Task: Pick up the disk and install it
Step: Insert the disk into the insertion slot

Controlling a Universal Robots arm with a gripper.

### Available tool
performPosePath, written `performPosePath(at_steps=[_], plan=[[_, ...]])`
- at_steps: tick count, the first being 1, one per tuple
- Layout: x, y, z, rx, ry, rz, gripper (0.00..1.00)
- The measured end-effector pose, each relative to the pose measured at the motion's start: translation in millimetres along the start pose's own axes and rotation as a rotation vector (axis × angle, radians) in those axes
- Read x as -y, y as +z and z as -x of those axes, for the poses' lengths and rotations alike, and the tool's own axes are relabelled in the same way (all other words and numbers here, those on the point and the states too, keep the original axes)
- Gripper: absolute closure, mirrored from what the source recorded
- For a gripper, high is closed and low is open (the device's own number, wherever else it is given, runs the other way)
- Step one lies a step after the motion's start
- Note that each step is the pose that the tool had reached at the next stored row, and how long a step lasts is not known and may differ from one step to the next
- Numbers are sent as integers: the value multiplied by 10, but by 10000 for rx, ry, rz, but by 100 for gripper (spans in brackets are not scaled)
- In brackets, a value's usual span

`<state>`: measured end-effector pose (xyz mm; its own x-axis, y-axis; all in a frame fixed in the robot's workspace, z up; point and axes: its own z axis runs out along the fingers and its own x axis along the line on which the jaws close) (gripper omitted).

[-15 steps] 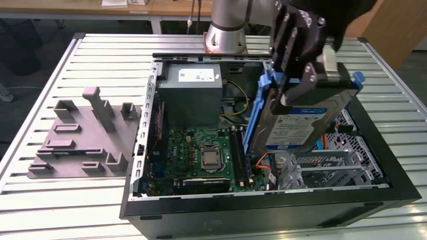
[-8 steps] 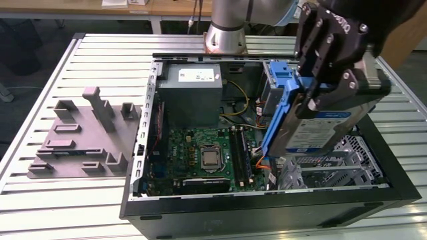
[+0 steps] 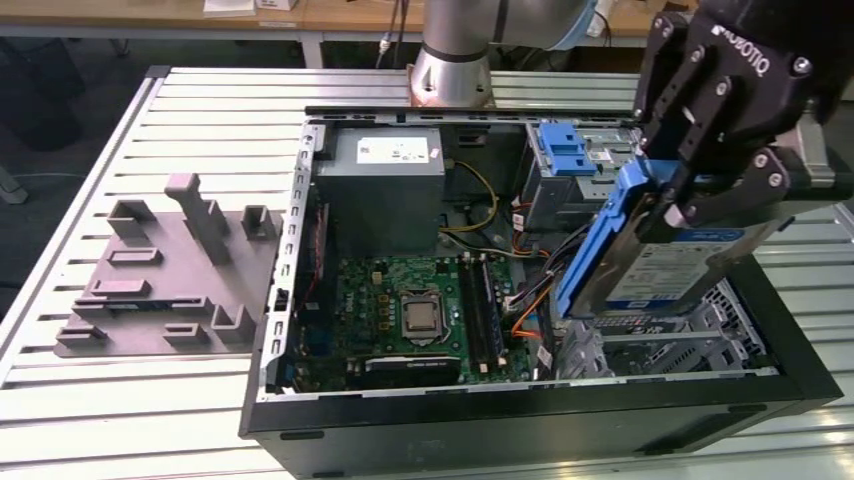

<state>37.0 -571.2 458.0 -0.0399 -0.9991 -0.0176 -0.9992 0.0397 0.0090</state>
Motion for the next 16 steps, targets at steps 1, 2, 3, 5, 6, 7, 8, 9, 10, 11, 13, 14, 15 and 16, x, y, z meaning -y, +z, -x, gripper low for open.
performPosePath(at_steps=[1,2,3,5,6,7,8,9,10,11,13,14,15,16], plan=[[26,1,2,2,1,0,64],[52,3,2,4,2,0,64],[82,5,3,4,1,0,64],[144,11,5,5,0,0,64],[172,15,6,7,0,0,64],[191,21,7,10,0,0,64],[204,26,8,10,1,1,64],[214,31,8,9,0,1,64],[220,36,8,8,0,1,64],[225,41,8,10,0,0,64],[237,52,8,10,1,0,64],[240,58,8,9,1,1,64],[241,64,8,9,2,1,64],[244,70,8,9,2,0,64]])
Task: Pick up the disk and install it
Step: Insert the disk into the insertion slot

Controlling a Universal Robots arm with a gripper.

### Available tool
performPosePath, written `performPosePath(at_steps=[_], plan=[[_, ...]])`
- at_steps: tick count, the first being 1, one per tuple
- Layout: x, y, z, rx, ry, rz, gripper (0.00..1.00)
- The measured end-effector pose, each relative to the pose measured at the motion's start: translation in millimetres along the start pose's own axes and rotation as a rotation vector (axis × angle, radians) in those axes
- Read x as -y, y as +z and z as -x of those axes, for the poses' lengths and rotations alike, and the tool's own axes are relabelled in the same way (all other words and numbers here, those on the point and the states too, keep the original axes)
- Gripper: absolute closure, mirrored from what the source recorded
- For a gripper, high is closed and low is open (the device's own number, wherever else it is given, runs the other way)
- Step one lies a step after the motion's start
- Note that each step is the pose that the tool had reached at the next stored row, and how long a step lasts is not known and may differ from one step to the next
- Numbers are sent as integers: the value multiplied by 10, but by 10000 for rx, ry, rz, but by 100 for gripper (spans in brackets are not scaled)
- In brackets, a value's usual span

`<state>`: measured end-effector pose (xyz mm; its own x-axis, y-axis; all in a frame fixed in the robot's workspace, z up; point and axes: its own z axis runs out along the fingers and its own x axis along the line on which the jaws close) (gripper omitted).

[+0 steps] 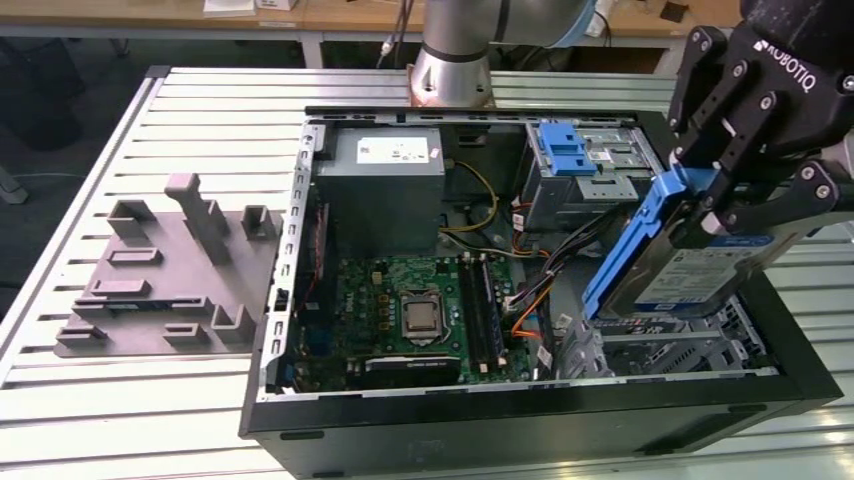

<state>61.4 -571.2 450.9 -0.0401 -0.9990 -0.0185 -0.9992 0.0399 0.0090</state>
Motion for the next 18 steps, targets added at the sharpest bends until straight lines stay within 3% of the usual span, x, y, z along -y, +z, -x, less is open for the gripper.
performPosePath(at_steps=[8,18], plan=[[79,35,3,0,-2,0,64],[118,99,3,0,-1,0,64]])
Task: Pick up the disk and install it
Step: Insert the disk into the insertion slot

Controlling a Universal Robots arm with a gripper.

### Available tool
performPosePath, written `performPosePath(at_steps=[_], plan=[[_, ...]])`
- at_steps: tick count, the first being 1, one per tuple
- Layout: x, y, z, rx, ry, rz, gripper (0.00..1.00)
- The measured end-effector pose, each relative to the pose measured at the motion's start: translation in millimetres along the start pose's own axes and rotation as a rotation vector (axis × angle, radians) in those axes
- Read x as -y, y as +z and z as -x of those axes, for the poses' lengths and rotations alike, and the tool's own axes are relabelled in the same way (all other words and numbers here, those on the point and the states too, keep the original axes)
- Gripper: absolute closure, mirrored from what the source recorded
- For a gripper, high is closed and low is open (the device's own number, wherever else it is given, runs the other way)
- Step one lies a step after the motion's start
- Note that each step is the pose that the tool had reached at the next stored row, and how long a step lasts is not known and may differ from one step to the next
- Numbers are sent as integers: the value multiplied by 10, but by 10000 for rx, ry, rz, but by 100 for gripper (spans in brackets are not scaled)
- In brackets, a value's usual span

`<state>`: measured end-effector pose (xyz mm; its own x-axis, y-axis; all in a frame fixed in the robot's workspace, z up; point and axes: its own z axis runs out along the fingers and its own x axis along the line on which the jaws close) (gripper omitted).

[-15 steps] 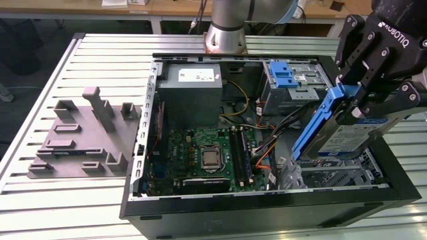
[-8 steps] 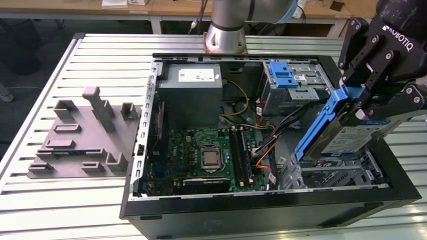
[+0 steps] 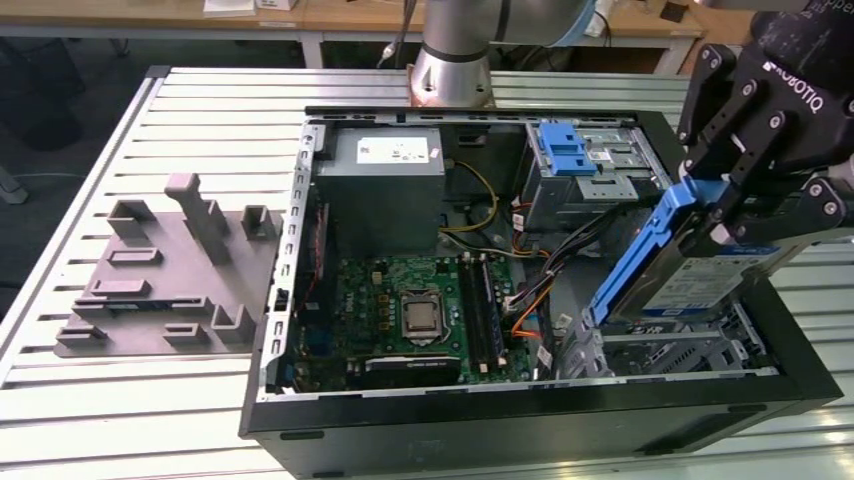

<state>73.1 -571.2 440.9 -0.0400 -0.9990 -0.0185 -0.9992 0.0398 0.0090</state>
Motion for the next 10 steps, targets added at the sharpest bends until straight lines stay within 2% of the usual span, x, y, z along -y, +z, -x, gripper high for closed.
performPosePath(at_steps=[10], plan=[[3,52,-10,0,0,0,64]])
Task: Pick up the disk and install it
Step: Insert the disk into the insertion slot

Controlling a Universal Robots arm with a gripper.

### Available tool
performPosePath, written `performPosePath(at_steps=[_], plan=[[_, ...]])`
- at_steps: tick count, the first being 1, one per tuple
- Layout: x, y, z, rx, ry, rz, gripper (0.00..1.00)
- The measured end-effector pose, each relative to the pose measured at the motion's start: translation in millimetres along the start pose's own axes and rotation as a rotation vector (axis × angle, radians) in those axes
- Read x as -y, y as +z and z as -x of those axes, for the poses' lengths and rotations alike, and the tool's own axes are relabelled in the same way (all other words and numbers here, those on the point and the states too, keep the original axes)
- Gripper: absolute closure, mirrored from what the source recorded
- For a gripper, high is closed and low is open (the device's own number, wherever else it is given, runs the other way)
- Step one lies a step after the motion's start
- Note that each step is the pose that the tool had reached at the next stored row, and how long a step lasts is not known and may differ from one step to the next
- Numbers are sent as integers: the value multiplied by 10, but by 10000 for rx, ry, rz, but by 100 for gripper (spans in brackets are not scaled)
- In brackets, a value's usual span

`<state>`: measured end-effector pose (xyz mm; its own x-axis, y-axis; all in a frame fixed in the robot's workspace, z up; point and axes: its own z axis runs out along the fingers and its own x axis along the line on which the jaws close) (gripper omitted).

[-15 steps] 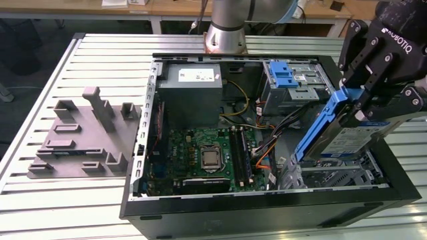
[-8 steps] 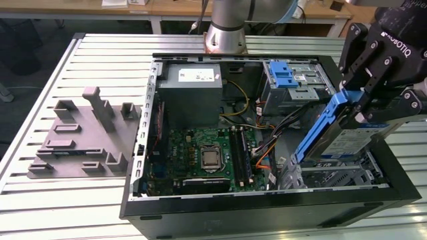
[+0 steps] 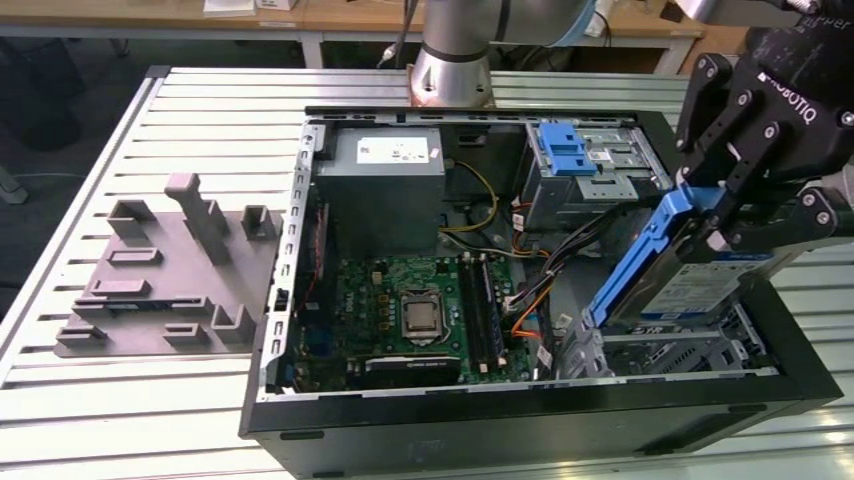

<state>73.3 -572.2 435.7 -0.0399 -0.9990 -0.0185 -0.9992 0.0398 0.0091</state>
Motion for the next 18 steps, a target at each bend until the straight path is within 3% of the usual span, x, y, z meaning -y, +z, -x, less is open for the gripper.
performPosePath(at_steps=[6,18], plan=[[0,60,-2,1,0,0,64],[3,276,-15,1,0,0,64]])
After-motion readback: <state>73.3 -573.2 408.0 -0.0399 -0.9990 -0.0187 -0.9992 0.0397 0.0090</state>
